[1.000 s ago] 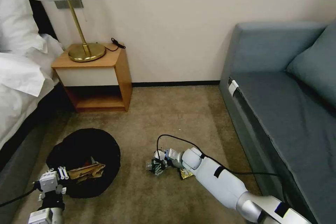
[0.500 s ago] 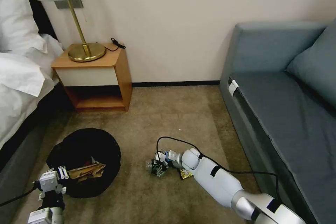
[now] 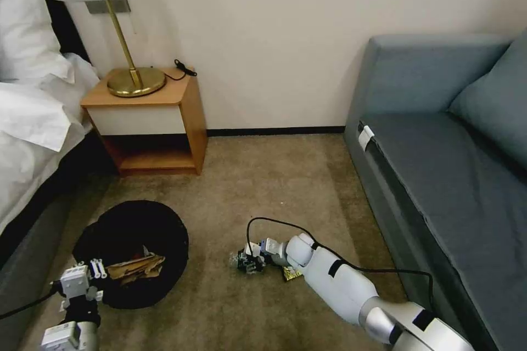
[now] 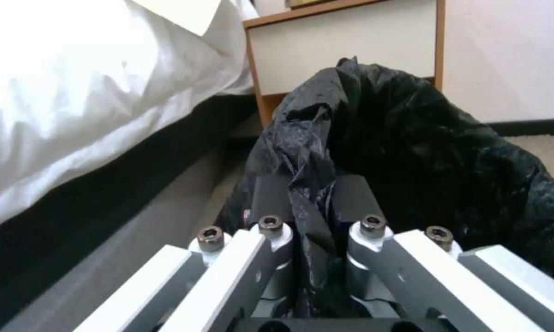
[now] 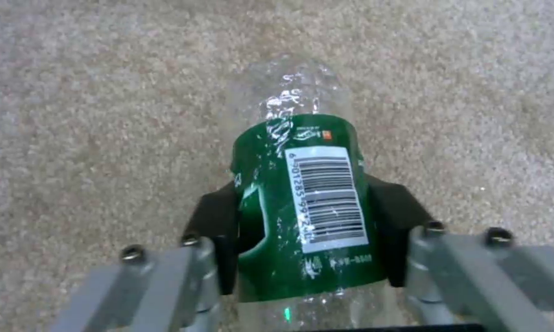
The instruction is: Pick up the trash bin, then pick up the garbage on the floor and place it into the trash bin.
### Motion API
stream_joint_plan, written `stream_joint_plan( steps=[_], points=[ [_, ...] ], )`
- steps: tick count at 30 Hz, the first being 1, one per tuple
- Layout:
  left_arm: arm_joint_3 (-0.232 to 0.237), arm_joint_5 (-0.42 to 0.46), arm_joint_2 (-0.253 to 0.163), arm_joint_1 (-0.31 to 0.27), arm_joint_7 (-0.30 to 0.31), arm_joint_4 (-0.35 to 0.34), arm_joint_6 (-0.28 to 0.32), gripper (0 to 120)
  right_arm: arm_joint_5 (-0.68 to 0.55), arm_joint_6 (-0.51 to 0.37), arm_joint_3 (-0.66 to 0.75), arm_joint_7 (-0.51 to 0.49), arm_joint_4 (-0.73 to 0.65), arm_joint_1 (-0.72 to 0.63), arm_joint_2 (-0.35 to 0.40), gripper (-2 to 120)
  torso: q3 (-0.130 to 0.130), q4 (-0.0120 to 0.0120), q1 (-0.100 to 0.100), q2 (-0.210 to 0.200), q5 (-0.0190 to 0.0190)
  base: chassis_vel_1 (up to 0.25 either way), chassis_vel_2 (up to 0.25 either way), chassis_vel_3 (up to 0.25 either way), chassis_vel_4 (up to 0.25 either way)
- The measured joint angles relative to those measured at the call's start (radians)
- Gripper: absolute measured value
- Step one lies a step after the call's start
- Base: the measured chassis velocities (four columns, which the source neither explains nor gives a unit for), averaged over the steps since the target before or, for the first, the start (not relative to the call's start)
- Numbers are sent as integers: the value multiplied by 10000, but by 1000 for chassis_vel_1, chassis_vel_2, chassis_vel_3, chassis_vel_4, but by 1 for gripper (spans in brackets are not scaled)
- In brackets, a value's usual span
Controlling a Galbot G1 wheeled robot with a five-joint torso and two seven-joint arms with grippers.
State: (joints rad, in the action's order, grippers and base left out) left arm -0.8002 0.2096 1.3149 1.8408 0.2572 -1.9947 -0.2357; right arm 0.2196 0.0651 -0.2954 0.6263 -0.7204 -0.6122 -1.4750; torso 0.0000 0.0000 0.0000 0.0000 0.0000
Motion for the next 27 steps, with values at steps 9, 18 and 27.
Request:
stream_joint_plan(
  steps=[9,18,27],
  points=[
    [25,2,6,-37,-46,93,-22,7,-43,122,358,-17,-52,-170,76,23,0,0,0,0,0,0,0,0,0],
    [92,-99,8,66,-78,99,-167,7,-1599,-2,540,-476,-1358,-528,418,23,0,-2,0,0,-1,0,0,0,0],
    [161,-206,80,234,-161,-157,-219,7,-4120,-664,822,-1969,-3820,-1090,449,23,0,1,0,0,-1,0,0,0,0]
  ],
)
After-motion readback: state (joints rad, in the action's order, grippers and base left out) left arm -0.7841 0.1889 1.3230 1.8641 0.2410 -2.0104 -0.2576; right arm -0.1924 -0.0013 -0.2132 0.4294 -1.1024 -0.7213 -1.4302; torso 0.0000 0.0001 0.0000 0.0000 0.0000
